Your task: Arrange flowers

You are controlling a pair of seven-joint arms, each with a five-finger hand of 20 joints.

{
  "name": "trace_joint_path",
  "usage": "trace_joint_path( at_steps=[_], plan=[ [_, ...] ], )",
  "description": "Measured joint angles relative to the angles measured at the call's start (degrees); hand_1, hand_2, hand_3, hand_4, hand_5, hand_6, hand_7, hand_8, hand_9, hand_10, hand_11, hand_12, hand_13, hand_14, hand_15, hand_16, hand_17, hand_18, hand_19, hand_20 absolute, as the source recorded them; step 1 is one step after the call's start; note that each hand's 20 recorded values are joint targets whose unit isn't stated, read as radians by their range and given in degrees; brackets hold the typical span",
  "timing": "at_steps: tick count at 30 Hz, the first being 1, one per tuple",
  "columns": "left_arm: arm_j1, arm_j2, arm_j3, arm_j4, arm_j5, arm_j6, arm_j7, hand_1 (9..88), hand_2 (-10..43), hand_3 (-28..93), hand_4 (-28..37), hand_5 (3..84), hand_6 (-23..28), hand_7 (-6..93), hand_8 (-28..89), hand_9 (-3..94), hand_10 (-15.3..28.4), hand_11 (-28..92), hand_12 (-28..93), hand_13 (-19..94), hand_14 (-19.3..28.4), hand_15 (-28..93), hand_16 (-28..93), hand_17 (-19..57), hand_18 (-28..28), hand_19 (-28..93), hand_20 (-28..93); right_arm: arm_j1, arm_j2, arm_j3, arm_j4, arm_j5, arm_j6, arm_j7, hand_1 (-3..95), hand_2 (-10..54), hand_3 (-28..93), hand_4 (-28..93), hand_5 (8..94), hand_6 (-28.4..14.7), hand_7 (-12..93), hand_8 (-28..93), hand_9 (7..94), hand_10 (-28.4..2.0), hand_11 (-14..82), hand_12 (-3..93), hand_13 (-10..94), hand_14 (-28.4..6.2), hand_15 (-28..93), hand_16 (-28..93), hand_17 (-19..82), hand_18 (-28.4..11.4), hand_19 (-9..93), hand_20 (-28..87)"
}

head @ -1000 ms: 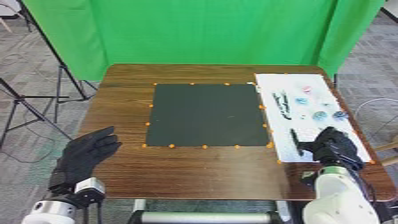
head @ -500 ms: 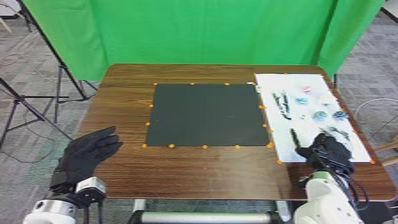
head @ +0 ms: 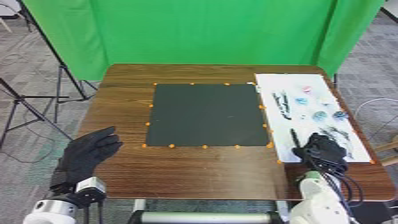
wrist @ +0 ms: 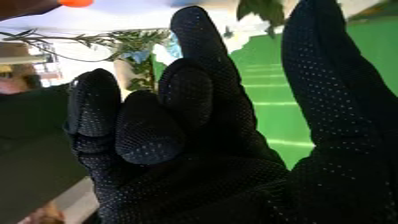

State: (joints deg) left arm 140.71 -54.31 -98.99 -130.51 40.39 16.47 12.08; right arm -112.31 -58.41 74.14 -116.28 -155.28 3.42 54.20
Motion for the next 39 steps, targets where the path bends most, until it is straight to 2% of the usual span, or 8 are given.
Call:
trace_joint_path(
  at_steps=[7, 17, 21, 25, 27, 33, 39],
  plan=[
    [0.0, -0.18, -0.12, 0.02, 0.04, -0.28, -0.11, 27.7, 7.0, 79, -13.2, 48.3, 15.3, 13.1, -8, 40.5, 23.4, 38, 10, 30, 28.4, 64, -13, -7.6, 22.5, 59, 26, 0.4, 0.0, -1.6, 0.6, -5.3, -1.1, -0.1, 36.9, -9.5, 71, -25, 74.4, -7.9, 15, -10, 67.3, -17.5, 70.2, 38.5, 69, -14.7, 93, 35, 39, -27.0, 93, 23],
    [-0.1, -0.44, -0.06, 0.06, 0.09, -0.51, -0.16, 27.7, 7.0, 79, -13.2, 48.3, 15.3, 13.3, -8, 40.5, 23.5, 38, 10, 30, 28.4, 64, -14, -7.6, 22.5, 59, 26, 3.2, -0.2, -3.5, 2.1, -5.9, -1.4, -0.2, 37.6, -9.5, 72, -25, 76.1, -7.5, 15, -11, 68.9, -17.3, 69.8, 38.3, 70, -14.7, 93, 33, 39, -27.0, 93, 22],
    [0.0, 0.73, 0.45, 0.12, -0.53, -0.24, 1.18, 27.8, 7.0, 79, -13.2, 48.4, 15.3, 13.3, -8, 40.5, 23.5, 38, 10, 30, 28.4, 64, -14, -7.6, 22.5, 59, 26, 4.2, -0.2, -3.4, 2.0, -2.5, -2.5, -0.2, 38.1, -9.5, 72, -25, 76.4, -7.5, 15, -11, 69.1, -17.5, 69.4, 38.5, 70, -15.1, 93, 33, 38, -27.5, 93, 21],
    [0.1, 2.23, 0.5, 0.13, -1.03, 0.05, 3.07, 27.8, 7.0, 79, -13.1, 48.4, 15.3, 13.3, -8, 40.5, 23.5, 38, 10, 30, 28.4, 64, -14, -7.6, 22.6, 59, 26, 4.7, 0.0, -2.6, 0.1, 2.5, -7.9, -0.3, 38.5, -9.5, 72, -24, 76.6, -7.7, 15, -11, 69.2, -17.7, 69.1, 38.6, 70, -15.1, 93, 33, 38, -27.7, 93, 20],
    [0.1, 2.65, 0.41, 0.13, -1.2, 0.22, 3.52, 27.8, 6.9, 79, -13.0, 48.4, 15.3, 13.3, -8, 40.6, 23.4, 38, 10, 30, 28.4, 64, -14, -7.7, 22.6, 59, 26, 5.3, 0.3, -2.5, -0.5, 3.3, -10.6, -0.4, 38.8, -9.5, 72, -24, 76.6, -7.7, 15, -11, 69.3, -17.7, 69.0, 38.6, 70, -15.1, 93, 33, 38, -27.7, 93, 19],
    [-0.1, 3.53, 0.46, 0.41, -1.61, 0.41, 4.12, 27.9, 6.9, 79, -13.1, 48.4, 15.2, 13.5, -8, 40.5, 23.4, 38, 10, 30, 28.4, 64, -14, -7.7, 22.5, 59, 26, 6.2, 0.9, -2.9, 0.0, 3.3, -11.4, -0.5, 39.5, -9.5, 72, -24, 77.0, -7.5, 15, -11, 69.6, -17.8, 68.8, 38.7, 70, -15.3, 93, 33, 38, -27.8, 93, 19],
    [-0.4, 3.54, 0.49, 0.55, -1.57, 0.37, 4.05, 27.8, 6.9, 79, -13.0, 48.4, 15.3, 13.3, -8, 40.5, 23.4, 38, 10, 30, 28.4, 64, -14, -7.7, 22.5, 59, 26, 6.3, 1.0, -2.9, 0.2, 3.1, -11.4, -0.3, 40.4, -9.5, 72, -24, 77.4, -7.5, 15, -11, 70.1, -17.5, 68.8, 38.6, 70, -15.1, 93, 32, 38, -27.8, 93, 19]
  ],
)
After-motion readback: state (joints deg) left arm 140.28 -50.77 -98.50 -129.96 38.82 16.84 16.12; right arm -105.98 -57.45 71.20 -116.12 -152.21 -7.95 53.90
